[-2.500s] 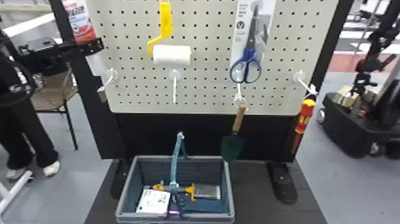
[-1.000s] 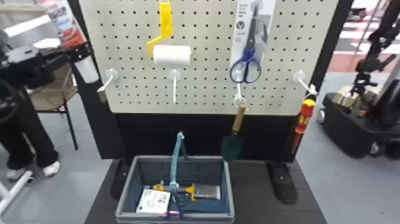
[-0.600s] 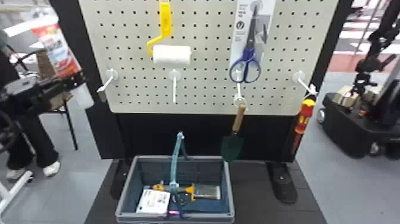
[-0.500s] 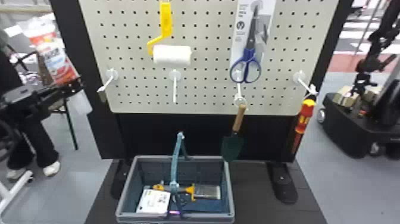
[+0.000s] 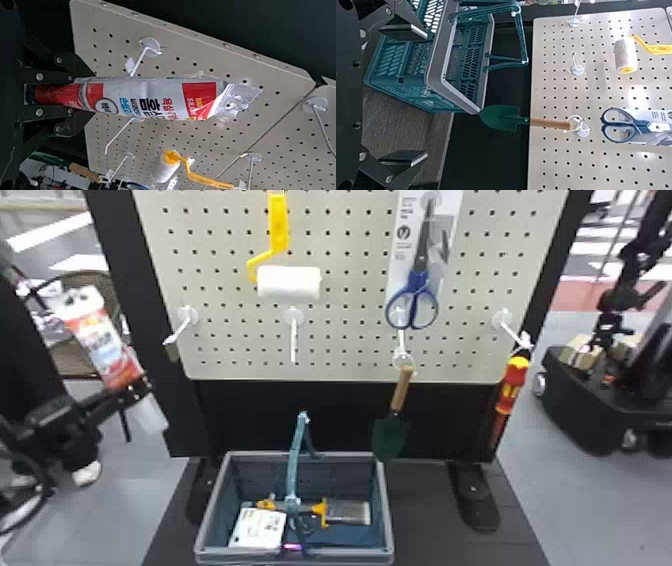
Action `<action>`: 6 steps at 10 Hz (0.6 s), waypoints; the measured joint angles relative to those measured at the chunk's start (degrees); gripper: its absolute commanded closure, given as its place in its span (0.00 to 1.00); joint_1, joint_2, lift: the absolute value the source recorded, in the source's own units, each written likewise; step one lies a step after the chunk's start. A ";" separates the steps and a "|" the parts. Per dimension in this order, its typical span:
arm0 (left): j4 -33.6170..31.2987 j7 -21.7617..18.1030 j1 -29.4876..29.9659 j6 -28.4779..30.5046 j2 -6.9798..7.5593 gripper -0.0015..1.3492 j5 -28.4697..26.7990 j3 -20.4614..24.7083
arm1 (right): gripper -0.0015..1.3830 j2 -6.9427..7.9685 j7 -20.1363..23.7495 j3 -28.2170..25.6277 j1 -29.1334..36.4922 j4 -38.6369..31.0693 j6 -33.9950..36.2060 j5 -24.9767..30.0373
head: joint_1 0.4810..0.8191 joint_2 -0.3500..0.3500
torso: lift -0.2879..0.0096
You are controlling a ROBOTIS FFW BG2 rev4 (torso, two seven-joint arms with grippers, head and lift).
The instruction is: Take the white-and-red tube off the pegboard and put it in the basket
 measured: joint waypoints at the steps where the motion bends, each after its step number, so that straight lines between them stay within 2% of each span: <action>1: 0.47 0.00 1.27 -0.37 -1.61 0.90 0.37 -0.19 | 0.17 0.21 0.29 0.00 -0.23 0.29 0.00 0.03 | 0.20 0.50 | 0.63; 2: 1.47 -0.01 2.16 -1.24 -3.09 0.90 0.58 -0.91 | 0.17 0.39 0.73 0.00 -0.50 0.58 0.00 0.11 | 0.20 0.50 | 0.63; 6: 6.99 -0.73 3.64 -5.49 -7.49 0.90 0.50 -5.54 | 0.17 0.92 1.39 0.00 -1.19 1.30 0.00 0.26 | 0.20 0.50 | 0.63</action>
